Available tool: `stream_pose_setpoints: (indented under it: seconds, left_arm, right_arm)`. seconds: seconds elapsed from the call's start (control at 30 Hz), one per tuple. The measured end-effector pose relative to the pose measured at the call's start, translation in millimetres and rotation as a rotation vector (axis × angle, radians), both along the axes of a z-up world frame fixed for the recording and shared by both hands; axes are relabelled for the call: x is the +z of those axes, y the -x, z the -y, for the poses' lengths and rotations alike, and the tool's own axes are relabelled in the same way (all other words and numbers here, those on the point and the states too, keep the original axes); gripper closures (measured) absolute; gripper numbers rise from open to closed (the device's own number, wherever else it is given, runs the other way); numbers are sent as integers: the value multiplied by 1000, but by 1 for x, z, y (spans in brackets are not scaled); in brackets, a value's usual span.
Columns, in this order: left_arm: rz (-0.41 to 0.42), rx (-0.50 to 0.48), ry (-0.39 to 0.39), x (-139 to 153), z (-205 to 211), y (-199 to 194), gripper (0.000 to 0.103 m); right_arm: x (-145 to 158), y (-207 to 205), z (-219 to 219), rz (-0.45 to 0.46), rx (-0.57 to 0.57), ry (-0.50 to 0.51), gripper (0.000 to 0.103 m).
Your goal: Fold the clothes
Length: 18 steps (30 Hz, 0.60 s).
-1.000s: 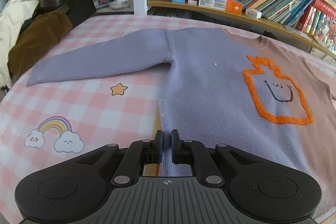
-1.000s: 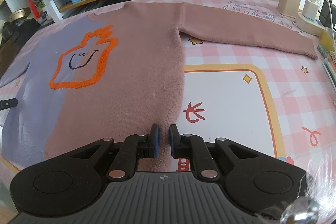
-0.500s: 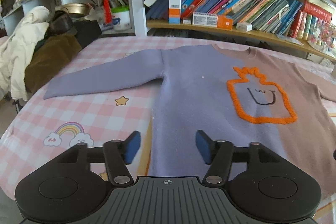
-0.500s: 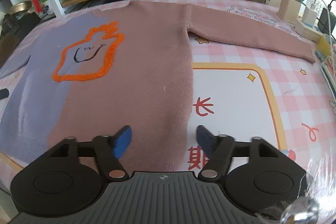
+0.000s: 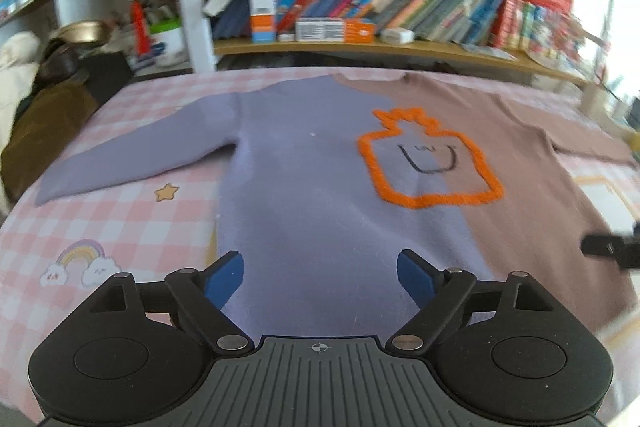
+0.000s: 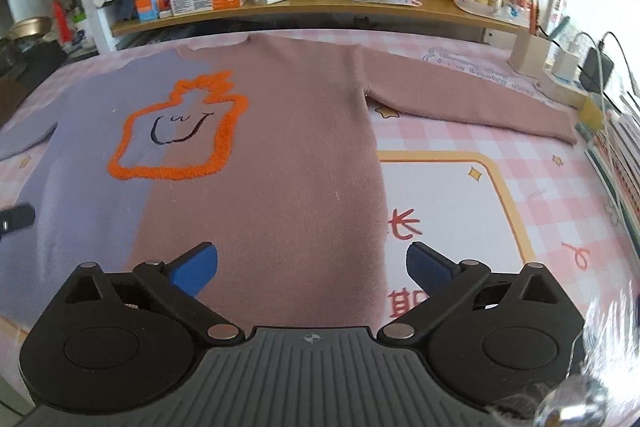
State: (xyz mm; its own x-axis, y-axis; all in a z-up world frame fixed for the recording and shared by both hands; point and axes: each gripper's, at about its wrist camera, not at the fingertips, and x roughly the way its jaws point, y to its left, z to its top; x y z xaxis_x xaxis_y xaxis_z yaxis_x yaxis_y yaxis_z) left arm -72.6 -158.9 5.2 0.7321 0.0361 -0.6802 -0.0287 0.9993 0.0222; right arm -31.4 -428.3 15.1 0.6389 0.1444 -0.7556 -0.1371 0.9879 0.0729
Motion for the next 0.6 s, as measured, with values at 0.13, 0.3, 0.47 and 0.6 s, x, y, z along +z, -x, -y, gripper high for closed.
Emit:
stream_pose_setpoints:
  seconds: [0.13,0.3,0.47,0.6]
  left_arm:
    - [-17,-70,-10,-1,-16,2,16]
    - [-10,-146,-6,2,-41,1,15]
    - [-17,-223,4,0,-61,-1,14]
    - [-17,-276,12,-4,-80,2,14]
  right_arm:
    - [1,6,-13,14,-38,15,1]
    - [4,24,-46,5,-81,33,1]
    - [6,44,-73,10,-138,52,1]
    - [4,58,-91,10,-193,59,1]
